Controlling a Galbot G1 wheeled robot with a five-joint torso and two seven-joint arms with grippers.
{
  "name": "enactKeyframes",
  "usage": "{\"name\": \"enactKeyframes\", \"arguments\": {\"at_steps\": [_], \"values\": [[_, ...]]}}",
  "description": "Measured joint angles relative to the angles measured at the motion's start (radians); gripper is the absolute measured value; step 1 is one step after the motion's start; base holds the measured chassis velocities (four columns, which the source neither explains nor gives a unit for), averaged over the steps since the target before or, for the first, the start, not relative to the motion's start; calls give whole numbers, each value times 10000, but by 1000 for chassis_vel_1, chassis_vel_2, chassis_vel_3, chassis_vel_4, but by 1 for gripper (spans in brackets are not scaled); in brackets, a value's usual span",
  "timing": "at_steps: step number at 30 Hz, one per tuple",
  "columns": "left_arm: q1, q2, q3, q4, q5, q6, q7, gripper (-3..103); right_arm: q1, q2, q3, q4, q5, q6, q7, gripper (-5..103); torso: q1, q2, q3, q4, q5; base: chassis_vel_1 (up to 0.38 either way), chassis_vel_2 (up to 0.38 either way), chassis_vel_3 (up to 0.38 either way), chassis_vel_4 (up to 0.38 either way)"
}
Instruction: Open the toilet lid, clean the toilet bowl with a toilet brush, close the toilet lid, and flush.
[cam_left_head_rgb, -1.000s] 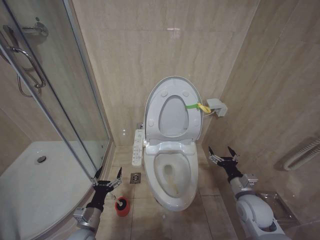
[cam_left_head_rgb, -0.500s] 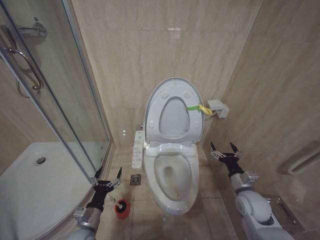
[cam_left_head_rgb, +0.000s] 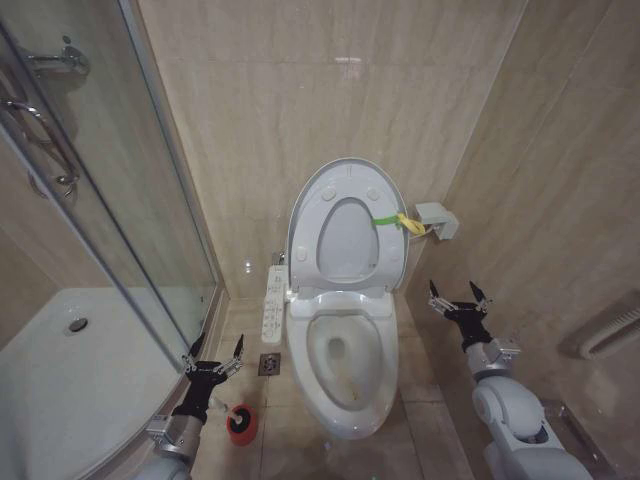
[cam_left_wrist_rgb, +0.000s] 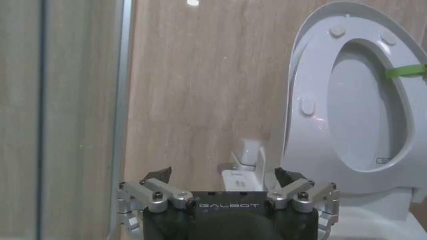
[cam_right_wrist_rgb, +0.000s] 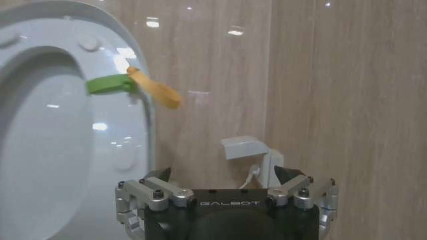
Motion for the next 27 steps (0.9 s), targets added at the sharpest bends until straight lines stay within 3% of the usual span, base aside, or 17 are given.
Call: {"name": "enactKeyframes", "arguments": {"at_steps": [27], "values": [[0, 0, -1, 0, 0, 0, 0, 100, 490, -14, -86, -482, -423, 427, -106, 100, 2, 0, 1, -1, 1, -55, 32, 49, -33]]}}
